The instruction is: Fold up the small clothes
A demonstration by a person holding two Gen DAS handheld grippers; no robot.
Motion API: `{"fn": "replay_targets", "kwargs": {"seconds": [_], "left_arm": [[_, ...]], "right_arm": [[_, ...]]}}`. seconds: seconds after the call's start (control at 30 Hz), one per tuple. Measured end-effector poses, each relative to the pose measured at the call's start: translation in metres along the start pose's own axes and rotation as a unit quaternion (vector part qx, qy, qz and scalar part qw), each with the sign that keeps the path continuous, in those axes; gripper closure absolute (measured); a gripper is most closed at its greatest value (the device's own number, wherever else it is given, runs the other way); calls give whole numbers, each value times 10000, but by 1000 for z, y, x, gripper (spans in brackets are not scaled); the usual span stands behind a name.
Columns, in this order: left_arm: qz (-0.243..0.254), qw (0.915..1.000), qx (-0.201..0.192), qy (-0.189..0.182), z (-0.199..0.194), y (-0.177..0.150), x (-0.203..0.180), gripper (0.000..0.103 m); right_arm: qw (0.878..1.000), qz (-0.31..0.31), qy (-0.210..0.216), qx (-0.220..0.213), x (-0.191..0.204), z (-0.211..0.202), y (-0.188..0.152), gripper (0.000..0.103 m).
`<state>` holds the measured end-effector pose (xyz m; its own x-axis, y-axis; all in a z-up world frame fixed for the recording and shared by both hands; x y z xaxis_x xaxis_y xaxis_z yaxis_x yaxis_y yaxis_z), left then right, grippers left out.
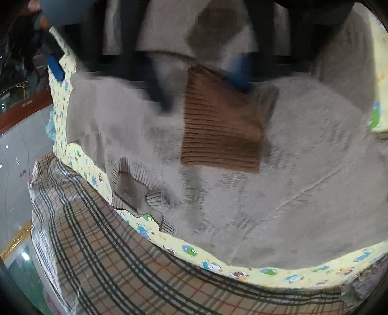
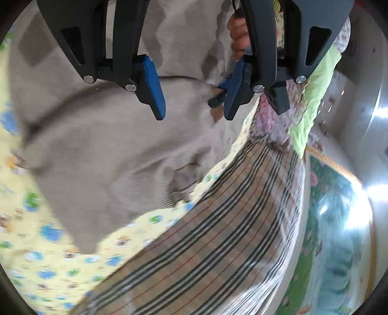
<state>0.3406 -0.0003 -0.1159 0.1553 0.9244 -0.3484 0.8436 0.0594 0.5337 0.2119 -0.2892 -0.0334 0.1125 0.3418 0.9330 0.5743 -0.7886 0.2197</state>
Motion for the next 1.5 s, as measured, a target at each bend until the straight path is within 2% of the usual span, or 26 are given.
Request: {"fn": "replay_targets", "kwargs": {"seconds": [0.07,0.17,0.23,0.3,0.33,0.47,0.57,0.63,0.77,0.8,0.83,0.87,0.93,1.07,1.17,1.2,1.27,1.33,1.37,1.4,1.5], "left_arm": [[-98,9998,-155,-81,-9,3,1,96],[-86,9979,-628,-90,-45,2,2,96],[-55,9957,-915,103,-72,-2,8,96],[-7,9930,-1078,484,-87,-9,22,96],[-4,9927,-1073,549,-88,-12,28,96],[-299,9953,-835,379,-73,-24,48,96],[-295,9964,-697,381,-61,-27,49,96],[-284,9966,-671,376,-57,-27,46,96],[-136,9965,-696,450,-64,-37,47,96],[-94,9964,-703,468,-65,-37,46,96],[-69,9964,-730,431,-70,-40,48,96],[-65,9964,-772,336,-72,-41,47,96],[51,9959,-888,177,-75,-37,38,96],[338,9955,-832,307,-63,-31,22,96],[267,9967,-560,518,-46,-39,35,94],[206,9973,-488,501,-44,-41,40,89],[129,9976,-519,449,-52,-46,47,84],[200,9963,-567,607,-64,-49,49,77],[229,9952,-588,743,-70,-50,50,72],[243,9945,-621,805,-76,-53,52,72],[226,9925,-761,934,-103,-62,63,64]], "right_arm": [[9998,69,-35,-201,-8,-15,2,52],[9990,187,-49,-415,-18,-33,6,52],[9982,190,-110,-561,-23,-43,11,52],[9968,122,-240,-748,-27,-53,17,52],[9960,89,-334,-829,-29,-56,19,52],[9876,-39,-1128,-1094,-40,-54,36,52],[9820,-202,-1532,-1085,-42,-42,51,49],[9786,-330,-1825,-888,-42,-25,62,42],[9737,-682,-2118,-497,-42,18,80,37],[9703,-757,-2277,-304,-47,32,83,38],[9708,-744,-2278,-114,-52,40,86,79],[9722,-688,-2238,-6,-57,42,89,94],[9741,-637,-2160,-181,-60,29,98,95],[9730,-549,-2169,-560,-66,2,107,96],[9674,-616,-2420,-415,-73,13,101,94],[9660,-607,-2480,-401,-74,14,98,94],[9648,-553,-2516,-530,-68,9,98,75],[9590,-530,-2645,-867,-57,-7,92,66],[9598,-553,-2565,-993,-50,-14,89,66],[9618,-587,-2449,-1070,-43,-20,82,66],[9730,-758,-1935,-1000,-19,-31,53,66]]}}
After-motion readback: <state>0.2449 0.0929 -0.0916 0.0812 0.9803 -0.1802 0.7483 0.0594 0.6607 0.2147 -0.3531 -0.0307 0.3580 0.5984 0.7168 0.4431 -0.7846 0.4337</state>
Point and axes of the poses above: each gripper's, at about its wrist camera, not at the fingertips, and z roughly the way its jaws point, x to its left, y to its top, the point moved 2 cm from there along z, roughly the way its jaws point, and after that the axes turned 15 degrees about z, right-handed, at the moved point
